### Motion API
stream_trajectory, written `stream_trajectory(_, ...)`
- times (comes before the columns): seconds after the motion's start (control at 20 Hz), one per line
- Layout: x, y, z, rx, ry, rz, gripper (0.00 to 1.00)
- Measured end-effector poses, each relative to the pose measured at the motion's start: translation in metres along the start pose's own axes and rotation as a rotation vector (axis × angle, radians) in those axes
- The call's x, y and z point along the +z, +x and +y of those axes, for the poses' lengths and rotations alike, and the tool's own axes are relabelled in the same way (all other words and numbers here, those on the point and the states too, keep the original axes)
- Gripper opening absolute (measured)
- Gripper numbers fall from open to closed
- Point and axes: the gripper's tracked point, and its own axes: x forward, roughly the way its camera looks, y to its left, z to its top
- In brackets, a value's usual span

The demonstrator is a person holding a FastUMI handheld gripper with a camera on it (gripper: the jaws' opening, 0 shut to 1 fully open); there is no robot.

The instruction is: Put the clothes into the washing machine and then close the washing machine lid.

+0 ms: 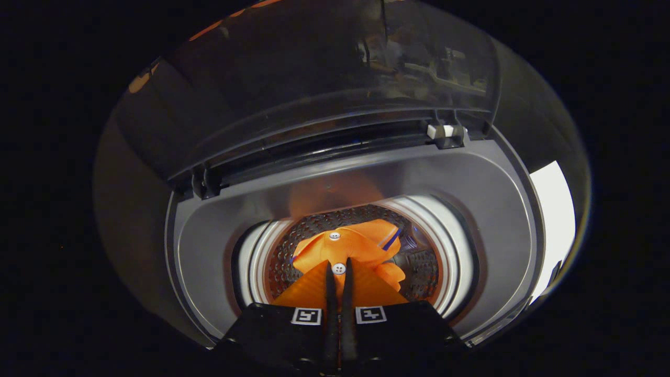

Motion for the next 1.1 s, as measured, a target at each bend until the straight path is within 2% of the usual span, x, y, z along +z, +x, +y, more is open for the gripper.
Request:
stream_trajectory(0.4,-0.003,0.008,-0.005,-0.019,-0.021,0.017,0.1)
stream_trajectory(0.45,-0.002,0.009,-0.005,-0.019,-0.026,0.015,0.13)
stream_trajectory(0.5,-0.003,0.009,-0.004,-0.018,-0.031,0.013,0.18)
stream_trajectory(0.6,-0.002,0.009,-0.006,-0.02,-0.037,0.005,0.36)
stream_trajectory(0.85,-0.001,0.003,-0.006,-0.023,-0.05,-0.008,1.0)
stream_trajectory(1.1,-0.002,-0.006,-0.004,-0.02,-0.059,-0.017,0.99)
